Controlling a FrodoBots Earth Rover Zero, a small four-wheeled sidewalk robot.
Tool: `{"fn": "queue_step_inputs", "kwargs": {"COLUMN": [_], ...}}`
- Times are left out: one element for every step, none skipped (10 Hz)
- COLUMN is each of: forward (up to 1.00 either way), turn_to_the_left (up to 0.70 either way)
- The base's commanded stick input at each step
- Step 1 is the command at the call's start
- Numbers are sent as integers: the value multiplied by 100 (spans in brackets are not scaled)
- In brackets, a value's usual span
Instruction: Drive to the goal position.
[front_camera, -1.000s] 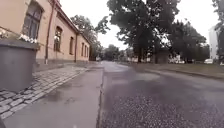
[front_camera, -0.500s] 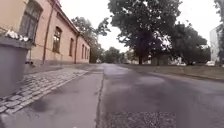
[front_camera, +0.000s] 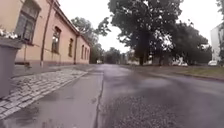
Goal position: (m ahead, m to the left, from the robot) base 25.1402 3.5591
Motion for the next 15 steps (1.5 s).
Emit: {"fn": "queue_step_inputs", "kwargs": {"forward": [70,70,70,70,70,70,70,70,70,70,70,70,70,70,70], "turn_to_the_left": [0,0,0,0,0,0,0,0,0,0,0,0,0,0,0]}}
